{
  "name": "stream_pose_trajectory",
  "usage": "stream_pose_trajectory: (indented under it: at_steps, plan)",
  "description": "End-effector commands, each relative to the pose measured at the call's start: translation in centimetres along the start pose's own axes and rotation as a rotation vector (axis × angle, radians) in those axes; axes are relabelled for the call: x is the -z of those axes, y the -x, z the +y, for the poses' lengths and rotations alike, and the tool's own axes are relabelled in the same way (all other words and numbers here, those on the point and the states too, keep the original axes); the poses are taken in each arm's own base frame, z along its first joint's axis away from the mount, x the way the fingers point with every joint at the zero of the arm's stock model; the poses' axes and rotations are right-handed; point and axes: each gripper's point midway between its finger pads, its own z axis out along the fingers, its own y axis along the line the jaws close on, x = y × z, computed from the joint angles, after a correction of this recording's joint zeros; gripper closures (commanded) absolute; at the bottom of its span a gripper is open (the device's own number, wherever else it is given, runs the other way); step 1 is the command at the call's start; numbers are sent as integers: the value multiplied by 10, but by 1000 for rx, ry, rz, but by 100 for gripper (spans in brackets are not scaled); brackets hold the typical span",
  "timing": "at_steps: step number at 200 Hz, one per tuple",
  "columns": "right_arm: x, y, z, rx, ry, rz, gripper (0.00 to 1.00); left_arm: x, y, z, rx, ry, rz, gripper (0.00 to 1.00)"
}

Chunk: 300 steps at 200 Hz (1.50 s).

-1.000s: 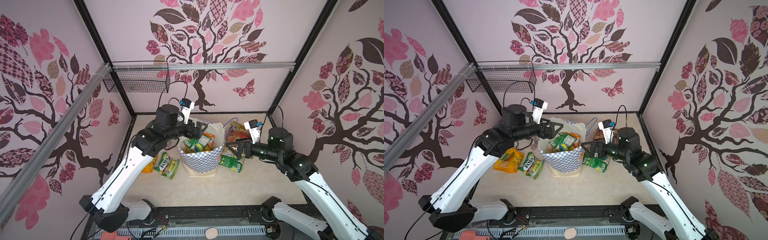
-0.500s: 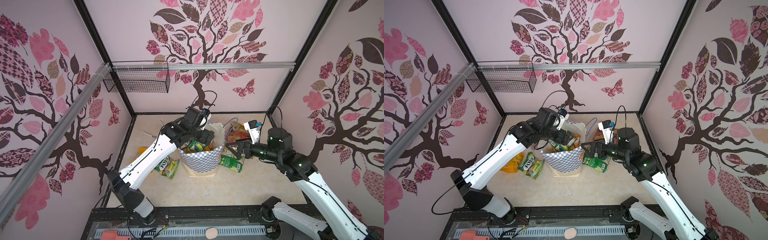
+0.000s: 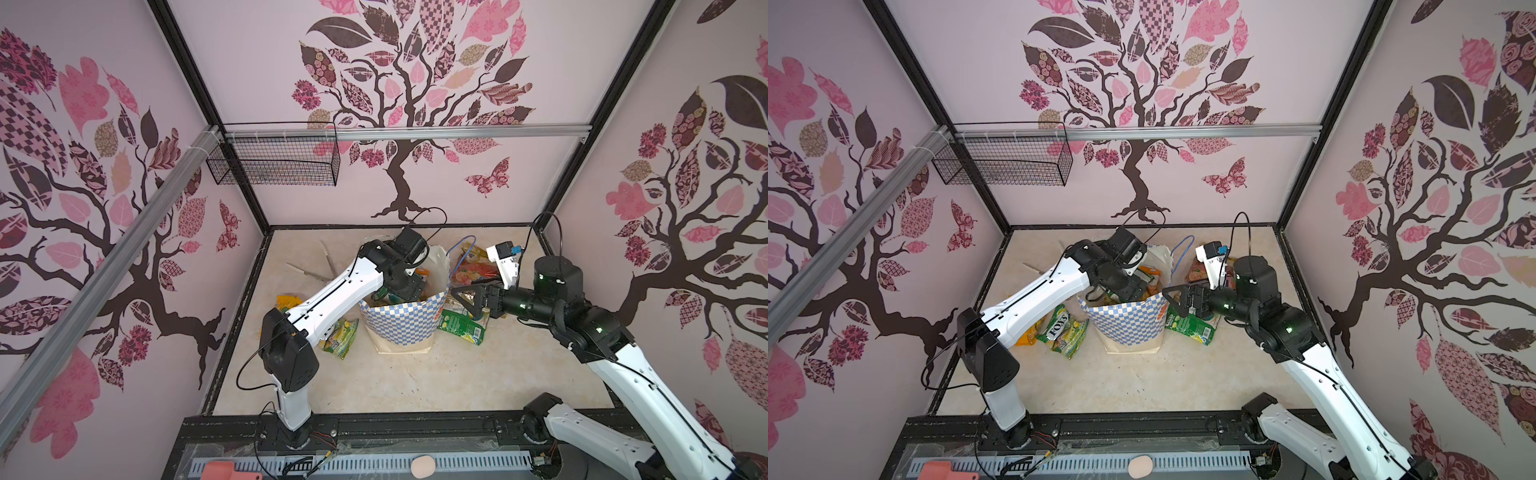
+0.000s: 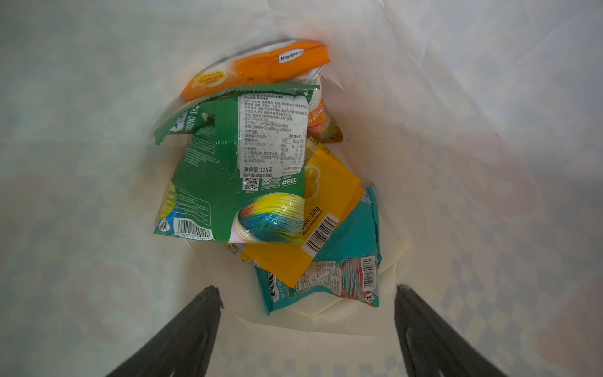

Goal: Take the snacks out of the paper bag
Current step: Move the paper bag to the center of the table.

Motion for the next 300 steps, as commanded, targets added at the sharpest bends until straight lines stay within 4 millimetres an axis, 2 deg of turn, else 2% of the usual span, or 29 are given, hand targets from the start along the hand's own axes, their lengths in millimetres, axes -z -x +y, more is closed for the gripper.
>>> stream_pose_trajectory:
  at_steps: [1,50,104,163,198,208,222,241,259,300]
  plan:
    - [2,-1,4,15,14,3,0,-18,-16,-2,-22,-18,78,14]
    - [2,-2,3,8,14,6,0,-54,-38,-3,-23,-38,192,14]
    - [2,-3,3,6,10,7,0,-93,-59,6,8,-39,278,13]
    - [0,-4,2,4,10,13,0,-137,-97,14,29,-10,397,13]
    - [-2,-4,1,2,11,15,0,-156,-115,14,37,-4,439,19]
    - [-1,-3,2,3,13,13,0,-160,-120,17,37,14,455,23]
    - [-1,-3,2,1,13,12,0,-164,-124,19,37,32,470,33]
    - [0,-3,2,1,12,11,1,-164,-125,20,41,39,468,53]
    - [0,-4,1,-1,8,12,0,-160,-121,22,43,51,451,69]
    - [0,-4,1,-3,9,12,0,-143,-104,26,31,66,389,93]
